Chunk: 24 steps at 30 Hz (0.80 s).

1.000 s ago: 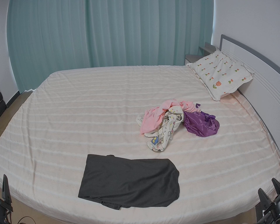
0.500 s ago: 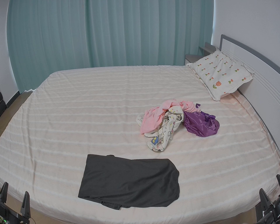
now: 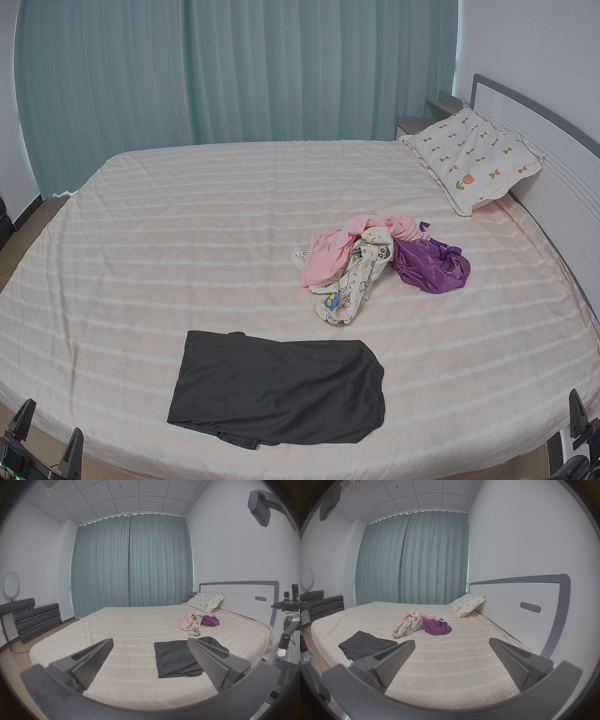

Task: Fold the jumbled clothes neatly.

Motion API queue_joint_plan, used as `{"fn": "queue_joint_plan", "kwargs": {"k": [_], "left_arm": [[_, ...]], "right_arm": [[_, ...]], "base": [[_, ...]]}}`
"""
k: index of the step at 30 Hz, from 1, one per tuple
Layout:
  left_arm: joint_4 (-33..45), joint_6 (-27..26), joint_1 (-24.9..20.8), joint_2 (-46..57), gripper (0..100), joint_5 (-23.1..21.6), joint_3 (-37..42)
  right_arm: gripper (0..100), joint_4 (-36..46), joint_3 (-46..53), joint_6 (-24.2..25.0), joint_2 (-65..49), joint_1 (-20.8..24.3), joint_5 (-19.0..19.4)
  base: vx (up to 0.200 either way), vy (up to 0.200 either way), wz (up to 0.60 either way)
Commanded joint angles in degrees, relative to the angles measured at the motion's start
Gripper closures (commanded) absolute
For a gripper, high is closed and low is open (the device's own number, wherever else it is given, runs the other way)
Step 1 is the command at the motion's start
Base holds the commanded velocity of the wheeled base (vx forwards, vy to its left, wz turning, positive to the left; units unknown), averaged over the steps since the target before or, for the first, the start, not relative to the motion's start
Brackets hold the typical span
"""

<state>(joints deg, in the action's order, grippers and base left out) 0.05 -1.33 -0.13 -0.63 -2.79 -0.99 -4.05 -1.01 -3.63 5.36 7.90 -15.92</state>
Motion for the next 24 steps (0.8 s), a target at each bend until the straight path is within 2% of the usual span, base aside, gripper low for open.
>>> {"fn": "queue_joint_plan", "kwargs": {"k": [1,4,7,10,12,16,17,20,21,22,24], "left_arm": [[0.21,0.8,0.05,0.63,0,-0.11,0.81],[0.21,1.33,-0.04,0.63,0,-0.02,0.81],[0.21,1.42,-0.04,0.63,0,-0.02,0.81],[0.13,1.33,-0.04,0.63,0,-0.02,0.81],[0.21,1.42,-0.04,0.63,0,-0.02,0.81],[0.21,1.5,-0.04,0.63,0,-0.02,0.81],[0.21,1.5,-0.04,0.63,0,-0.02,0.81],[0.21,1.5,-0.04,0.63,0,-0.02,0.81],[0.21,1.59,0.05,0.63,0,-0.02,0.81],[0.21,1.5,-0.04,0.63,0,-0.02,0.81],[0.21,1.5,-0.04,0.63,0,-0.02,0.81]], "right_arm": [[0,-0.17,1.01,1.35,0.44,0.01,0.45],[0,0.36,0.92,4.6,0.44,0.1,0.63],[0,1.15,0.66,4.78,0.44,0.1,0.36],[0,1.76,0.48,2.23,0.35,-1.48,0.01],[0,3.26,0.05,-0.85,0.35,-5.61,-0.16],[0,3.87,-0.22,-1.9,-0.09,-9.31,0.72],[0,3.61,-0.13,-2.17,-0.79,-8.95,1.95],[0,3.17,0.22,-1.55,-5.28,-7.55,10.38],[0,2.82,0.22,0.21,-5.36,-7.72,13.55],[0,3.08,0.75,2.4,-5.36,-7.99,14.87],[0,3.08,0.75,2.4,-5.36,-7.99,14.87]], "base": [[0.0,0.0,0.0],[0.0,0.0,0.0],[0.0,0.0,0.0],[0.0,0.0,0.0],[0.0,0.0,0.0],[0.0,0.0,0.0],[0.0,0.0,0.0],[0.0,0.0,0.0],[0.0,0.0,0.0],[0.0,0.0,0.0],[0.0,0.0,0.0]]}}
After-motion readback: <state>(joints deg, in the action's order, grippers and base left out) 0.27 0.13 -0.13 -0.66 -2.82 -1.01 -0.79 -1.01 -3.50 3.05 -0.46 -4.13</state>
